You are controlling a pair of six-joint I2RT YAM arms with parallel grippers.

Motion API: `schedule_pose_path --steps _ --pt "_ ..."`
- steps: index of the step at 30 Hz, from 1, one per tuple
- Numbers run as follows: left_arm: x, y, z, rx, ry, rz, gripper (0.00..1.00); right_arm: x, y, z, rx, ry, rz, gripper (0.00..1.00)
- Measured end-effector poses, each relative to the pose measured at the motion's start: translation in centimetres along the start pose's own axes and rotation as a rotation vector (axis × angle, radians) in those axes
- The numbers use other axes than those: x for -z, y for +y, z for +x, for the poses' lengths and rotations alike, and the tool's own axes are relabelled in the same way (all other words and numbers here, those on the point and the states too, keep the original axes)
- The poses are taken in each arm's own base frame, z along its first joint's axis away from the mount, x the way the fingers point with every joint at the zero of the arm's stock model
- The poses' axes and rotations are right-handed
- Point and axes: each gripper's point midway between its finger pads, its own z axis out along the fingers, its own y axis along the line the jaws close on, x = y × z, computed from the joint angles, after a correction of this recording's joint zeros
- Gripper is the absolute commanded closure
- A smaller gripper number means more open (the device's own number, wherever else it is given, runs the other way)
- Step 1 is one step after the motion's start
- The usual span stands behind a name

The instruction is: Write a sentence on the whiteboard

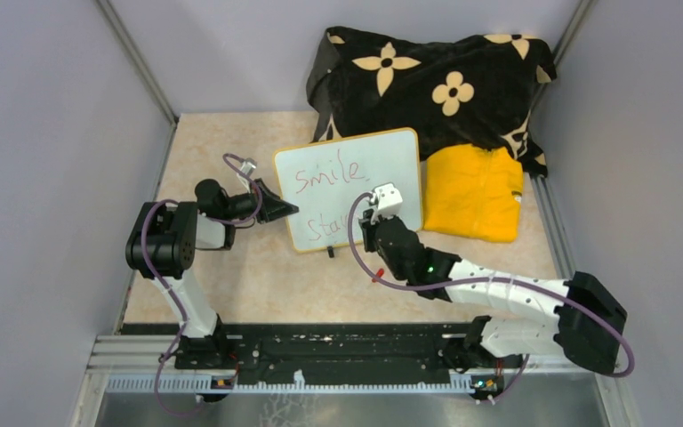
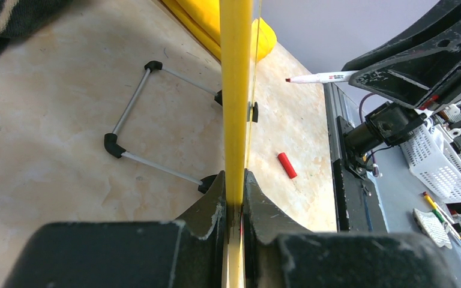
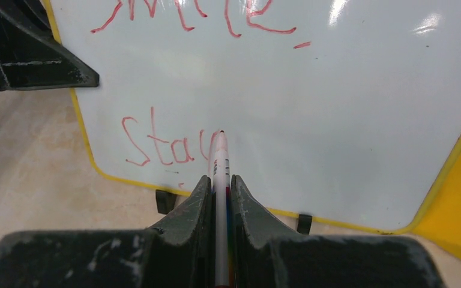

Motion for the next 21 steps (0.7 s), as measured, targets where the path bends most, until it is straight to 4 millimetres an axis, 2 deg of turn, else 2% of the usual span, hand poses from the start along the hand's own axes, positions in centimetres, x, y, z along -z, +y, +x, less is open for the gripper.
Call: schedule_pose_path --steps 11,21 --pt "0.0 0.0 0.0 0.001 0.0 0.0 1.0 -1.5 -0.3 0.2 0.014 -0.012 0.044 1.0" --pt "0.0 0.0 0.0 0.001 0.002 0.0 1.0 -2.7 -0.4 -1.2 0.004 -0.035 0.087 1.0"
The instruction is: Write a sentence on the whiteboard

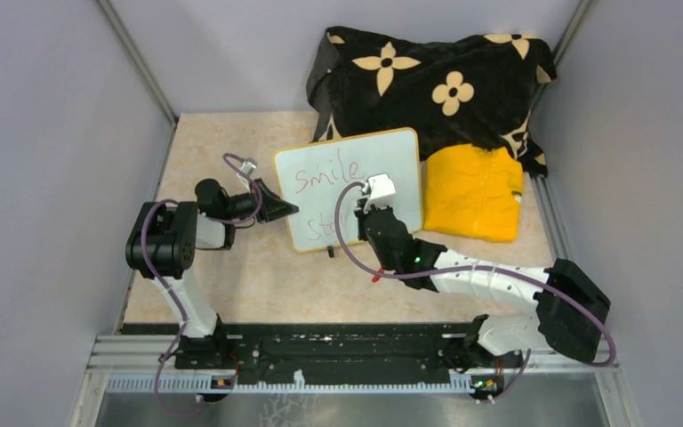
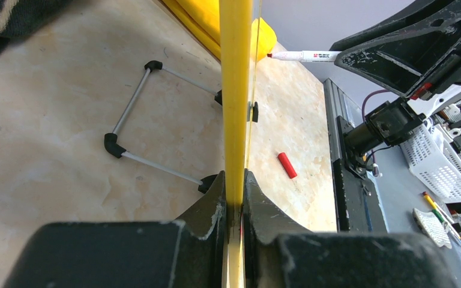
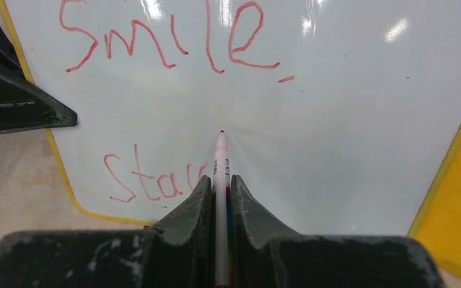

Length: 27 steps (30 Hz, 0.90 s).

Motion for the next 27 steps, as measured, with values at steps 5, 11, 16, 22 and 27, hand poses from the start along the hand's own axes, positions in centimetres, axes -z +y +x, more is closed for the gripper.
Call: schedule_pose_path --steps 5,11,16,22,27 --pt "0.0 0.0 0.0 0.001 0.001 0.0 1.0 -0.1 -0.6 0.2 0.019 0.01 0.033 1.0" --pt "0.0 0.0 0.0 0.001 0.001 0.0 1.0 -0.2 -0.9 0.7 0.035 0.025 0.051 1.0" --pt "0.0 0.0 0.0 0.001 0.001 0.001 1.0 -0.3 -1.0 0.8 0.044 0.03 0.054 1.0" --pt "0.0 0.0 0.0 0.002 0.002 0.0 1.0 -1.0 -1.4 0.5 0.031 0.033 0.066 1.0" --pt "0.0 0.0 0.0 0.003 0.002 0.0 1.0 -1.1 -1.4 0.5 0.024 0.033 0.063 1.0"
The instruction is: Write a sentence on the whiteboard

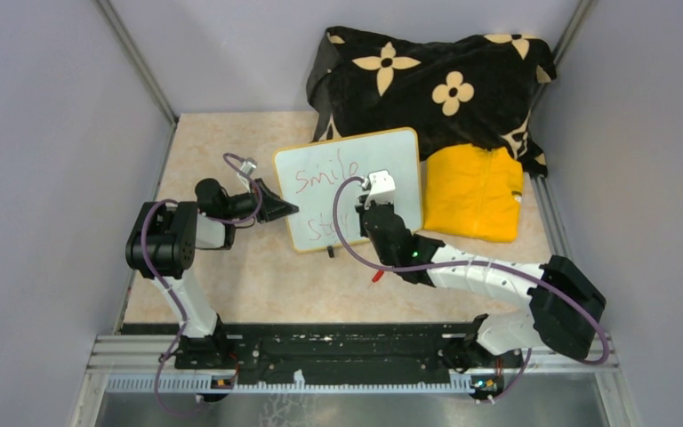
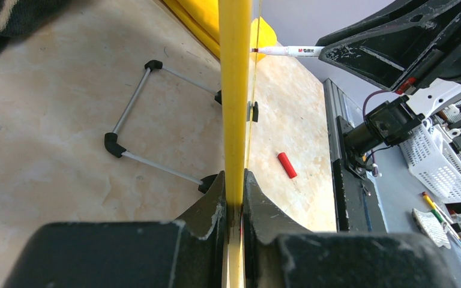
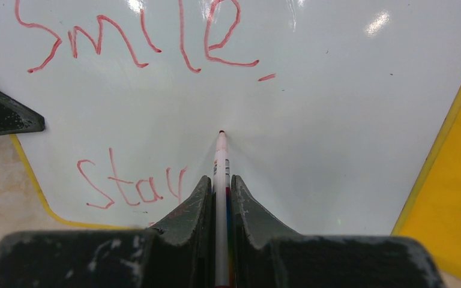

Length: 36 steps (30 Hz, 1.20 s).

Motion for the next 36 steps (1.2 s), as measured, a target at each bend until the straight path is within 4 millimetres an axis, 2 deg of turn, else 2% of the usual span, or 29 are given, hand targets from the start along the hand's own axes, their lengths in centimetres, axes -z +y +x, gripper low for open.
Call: schedule_pose_path --steps 16,23,36 --pt "0.0 0.0 0.0 0.001 0.001 0.0 1.0 0.2 0.4 0.7 -0.037 0.022 -0.021 1.0" --pt "0.0 0.0 0.0 0.001 0.001 0.0 1.0 0.8 -0.2 2.6 -0.039 0.061 -0.027 1.0" --pt "0.0 0.0 0.0 0.001 0.001 0.0 1.0 1.7 -0.7 5.0 -0.058 0.113 -0.034 1.0"
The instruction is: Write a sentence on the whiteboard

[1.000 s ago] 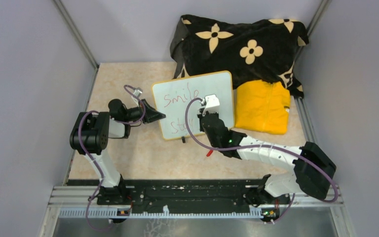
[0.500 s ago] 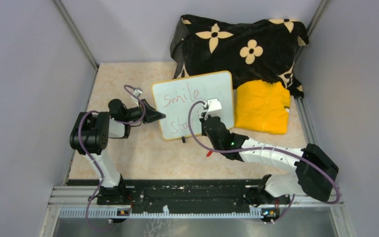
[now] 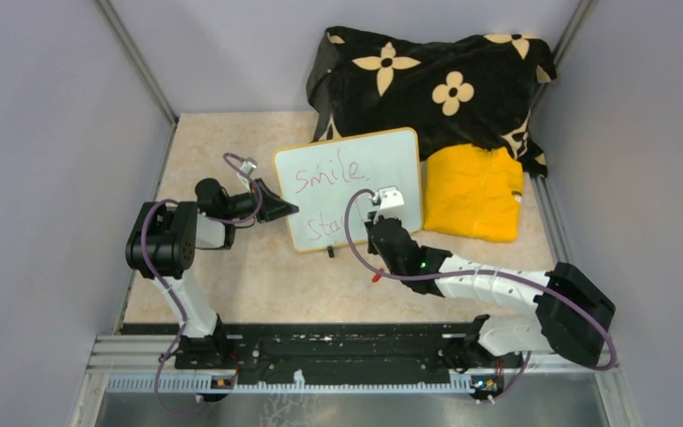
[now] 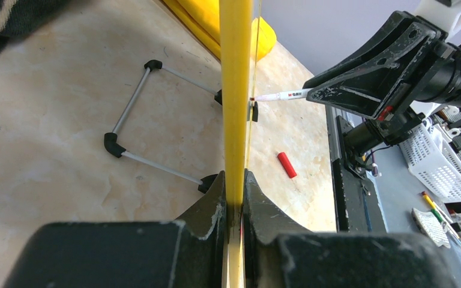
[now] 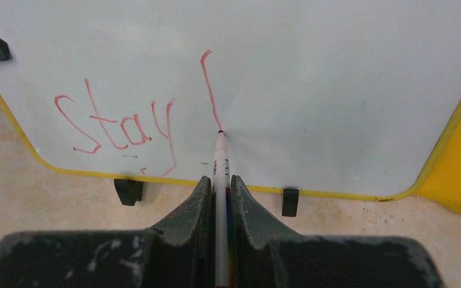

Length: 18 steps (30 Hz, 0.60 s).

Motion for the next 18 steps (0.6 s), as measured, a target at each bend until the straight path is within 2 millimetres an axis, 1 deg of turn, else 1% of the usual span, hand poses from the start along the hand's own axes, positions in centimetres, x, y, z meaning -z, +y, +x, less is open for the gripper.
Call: schedule_pose_path --steps 4,11,16,18 --pt "0.0 0.0 0.0 0.001 0.0 0.0 1.0 0.2 -0.1 0.9 0.001 0.021 -0.002 1.0" --pt "0.0 0.0 0.0 0.001 0.0 0.0 1.0 0.4 -0.1 1.7 -0.004 0.042 -0.006 1.0" --pt "0.0 0.0 0.0 0.001 0.001 0.0 1.0 0.7 -0.2 1.6 -0.009 0.042 -0.007 1.0" --pt "0.0 0.0 0.0 0.001 0.001 0.0 1.0 1.0 -0.2 1.2 -0.014 0.034 -0.01 1.0"
